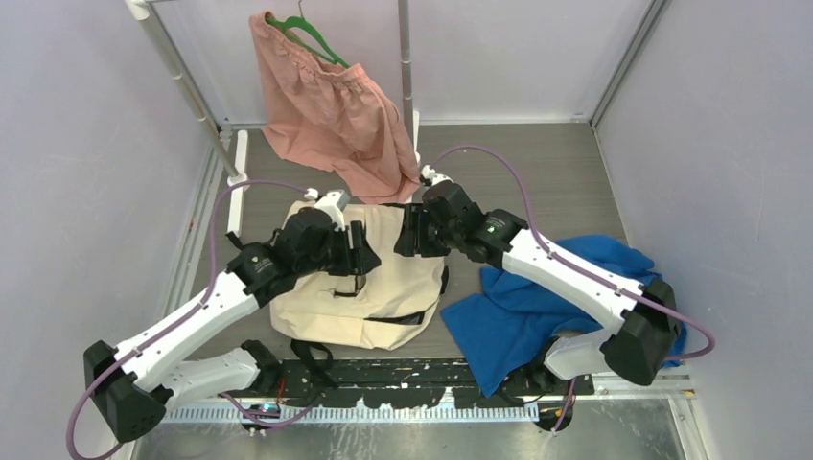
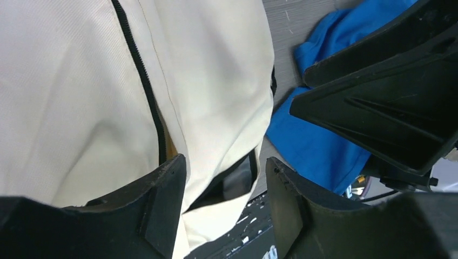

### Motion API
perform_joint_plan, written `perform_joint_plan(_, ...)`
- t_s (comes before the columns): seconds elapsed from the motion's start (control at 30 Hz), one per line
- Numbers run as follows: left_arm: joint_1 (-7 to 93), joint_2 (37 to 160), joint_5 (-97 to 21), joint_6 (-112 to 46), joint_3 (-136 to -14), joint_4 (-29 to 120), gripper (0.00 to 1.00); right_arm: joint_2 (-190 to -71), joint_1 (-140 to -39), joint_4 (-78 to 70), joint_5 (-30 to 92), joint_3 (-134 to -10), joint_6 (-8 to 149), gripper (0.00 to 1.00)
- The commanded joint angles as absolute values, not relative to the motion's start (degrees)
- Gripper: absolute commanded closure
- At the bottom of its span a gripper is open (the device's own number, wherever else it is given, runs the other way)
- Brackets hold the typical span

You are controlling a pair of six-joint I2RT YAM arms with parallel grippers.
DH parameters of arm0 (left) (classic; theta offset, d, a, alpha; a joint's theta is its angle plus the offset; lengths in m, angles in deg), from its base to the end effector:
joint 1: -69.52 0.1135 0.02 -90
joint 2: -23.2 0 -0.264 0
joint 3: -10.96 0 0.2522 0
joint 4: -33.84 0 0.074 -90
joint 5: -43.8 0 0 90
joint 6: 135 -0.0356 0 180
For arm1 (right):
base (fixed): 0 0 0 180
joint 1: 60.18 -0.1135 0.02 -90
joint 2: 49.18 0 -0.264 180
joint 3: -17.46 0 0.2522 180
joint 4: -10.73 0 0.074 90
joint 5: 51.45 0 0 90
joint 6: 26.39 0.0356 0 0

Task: Pack the student bag
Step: Adjust the student bag at the center of the board.

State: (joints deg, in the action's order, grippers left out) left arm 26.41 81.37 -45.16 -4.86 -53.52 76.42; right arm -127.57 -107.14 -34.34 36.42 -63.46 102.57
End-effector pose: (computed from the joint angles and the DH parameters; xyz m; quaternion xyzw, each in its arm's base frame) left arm 0.1600 -0.1507 0.3007 0.0272 0.8916 -0.3062 0.3324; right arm 0.2035 0.2198 0.3091 -0.0713 0.9125 0.2867 0.2829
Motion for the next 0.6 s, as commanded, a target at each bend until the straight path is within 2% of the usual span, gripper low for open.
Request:
perform_joint_plan(0.0,26.45,75.56,-46.53,-6.61,-56.74,83.39,0.44,-124.00,-111.83,-35.96,44.53,-64.87,99.38,0.48)
perform_joint_plan(0.13,26.46,70.74,-51.23,-14.31,-58.19,91.38,0.40,-127.48,-115.00,-32.37,43.16,-63.62,104.13,0.54)
perform_joint_plan(0.23,26.46,67.69,-48.91,-21.85,-57.05,92.45,0.37,-131.29,-117.47,-25.71,39.98,-61.47,109.64,0.55)
perform_joint_plan(0.33,26.46,66.42,-42.72,-26.34,-55.16,92.37,0.39,-134.81,-119.22,-19.78,36.96,-59.80,112.16,0.55)
perform_joint_plan(0.47,26.46,68.45,-42.04,-26.03,-55.69,93.50,0.42,-138.95,-120.17,-22.85,37.92,-60.56,111.50,0.55)
perform_joint_plan(0.57,26.46,68.58,-49.41,-24.22,-55.06,93.57,0.43,-137.26,-120.20,-25.78,42.63,-56.47,111.79,0.57)
